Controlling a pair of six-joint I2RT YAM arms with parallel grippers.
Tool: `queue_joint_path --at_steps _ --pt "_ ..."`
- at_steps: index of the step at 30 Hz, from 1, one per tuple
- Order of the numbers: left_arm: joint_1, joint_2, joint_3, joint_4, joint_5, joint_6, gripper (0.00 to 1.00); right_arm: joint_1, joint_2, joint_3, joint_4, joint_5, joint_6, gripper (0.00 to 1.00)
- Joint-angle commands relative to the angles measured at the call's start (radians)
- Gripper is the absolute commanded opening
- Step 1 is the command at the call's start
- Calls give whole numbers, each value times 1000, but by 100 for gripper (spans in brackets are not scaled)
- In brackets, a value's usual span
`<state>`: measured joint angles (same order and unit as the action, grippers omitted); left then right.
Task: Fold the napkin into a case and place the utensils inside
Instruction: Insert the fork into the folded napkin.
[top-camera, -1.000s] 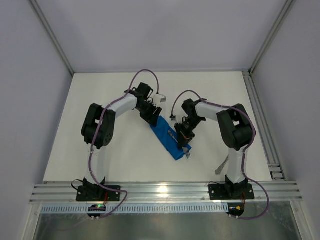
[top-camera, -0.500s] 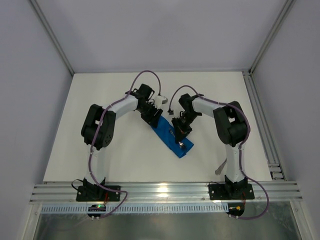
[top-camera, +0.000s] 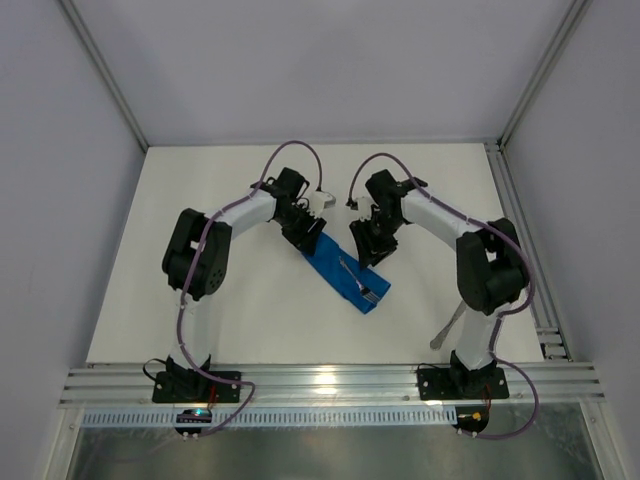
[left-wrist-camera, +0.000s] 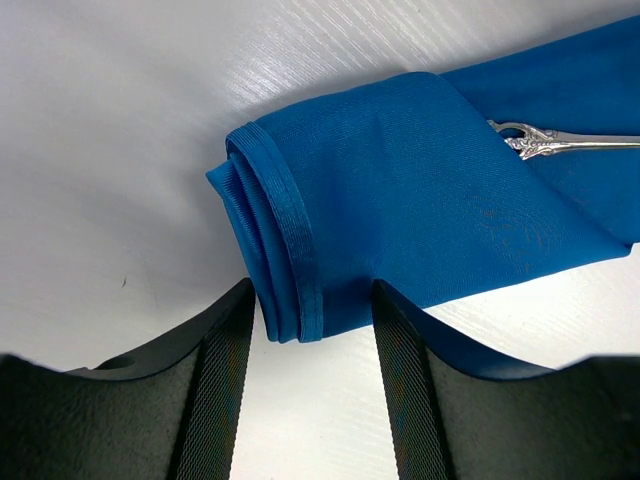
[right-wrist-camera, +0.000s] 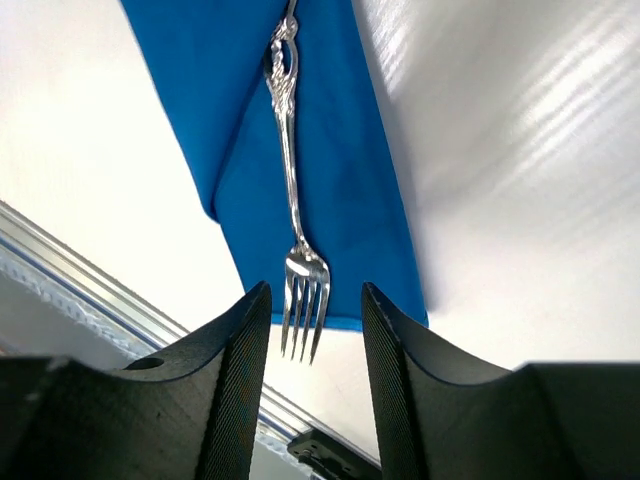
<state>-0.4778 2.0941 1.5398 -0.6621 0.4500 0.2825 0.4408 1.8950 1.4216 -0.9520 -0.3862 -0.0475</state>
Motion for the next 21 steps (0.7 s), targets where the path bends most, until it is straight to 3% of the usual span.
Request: queue_joint_path --at_steps 1,4,9,12,13,21 --pt "-4 -58 0 18 -10 20 53 13 -161 -90 15 105 46 45" --pt "-4 -66 2 16 -11 23 55 58 -276 -223 62 193 110 45" --pt "-4 -77 0 4 -14 32 56 76 -422 -422 185 185 305 42" --pt "-4 -78 -6 1 -11 30 56 67 -508 -521 303 179 478 25" --pt "-4 -78 -9 1 -10 29 56 65 -531 -545 332 191 602 24" --pt "-4 -95 -29 21 0 24 56 64 -772 -838 608 302 1053 18"
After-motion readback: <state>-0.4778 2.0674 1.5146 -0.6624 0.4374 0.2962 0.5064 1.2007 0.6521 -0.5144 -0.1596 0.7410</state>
